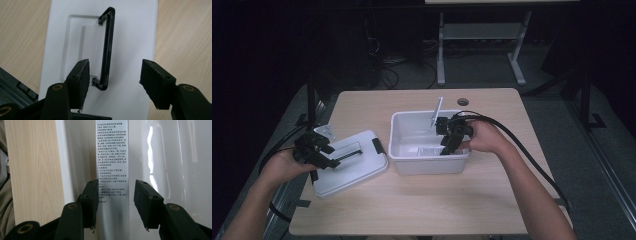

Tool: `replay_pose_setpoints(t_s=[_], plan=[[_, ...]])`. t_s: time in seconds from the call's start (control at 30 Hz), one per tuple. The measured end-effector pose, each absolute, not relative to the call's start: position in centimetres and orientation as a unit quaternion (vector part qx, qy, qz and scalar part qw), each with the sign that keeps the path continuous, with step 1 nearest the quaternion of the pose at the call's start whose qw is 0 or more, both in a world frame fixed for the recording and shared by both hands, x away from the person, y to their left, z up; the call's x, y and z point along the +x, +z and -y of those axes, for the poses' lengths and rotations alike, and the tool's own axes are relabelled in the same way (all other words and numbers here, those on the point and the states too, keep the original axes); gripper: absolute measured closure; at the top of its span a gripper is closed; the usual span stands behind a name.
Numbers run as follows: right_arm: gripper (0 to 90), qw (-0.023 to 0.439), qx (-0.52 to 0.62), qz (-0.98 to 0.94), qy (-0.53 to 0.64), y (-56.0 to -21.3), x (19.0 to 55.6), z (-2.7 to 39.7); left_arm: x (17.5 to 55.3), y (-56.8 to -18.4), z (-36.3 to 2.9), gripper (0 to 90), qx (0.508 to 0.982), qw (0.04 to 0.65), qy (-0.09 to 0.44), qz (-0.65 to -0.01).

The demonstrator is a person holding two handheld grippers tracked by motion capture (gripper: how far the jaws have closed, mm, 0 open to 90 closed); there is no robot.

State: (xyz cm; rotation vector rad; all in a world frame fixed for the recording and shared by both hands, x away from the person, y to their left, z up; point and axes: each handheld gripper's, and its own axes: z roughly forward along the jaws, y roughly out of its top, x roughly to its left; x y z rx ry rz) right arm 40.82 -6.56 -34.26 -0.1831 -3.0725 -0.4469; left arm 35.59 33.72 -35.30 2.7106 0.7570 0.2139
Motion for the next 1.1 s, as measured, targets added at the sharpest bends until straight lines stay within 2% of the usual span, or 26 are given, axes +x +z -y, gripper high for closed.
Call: replay_pose_setpoints(t_s=[1.1], plan=[[47.7, -0.035, -0.097, 0.979, -0.178, -29.4, 39.8, 10.3, 35.9, -35.3, -32.8, 39.5, 0.949, 0.162, 0.077, -0.261]])
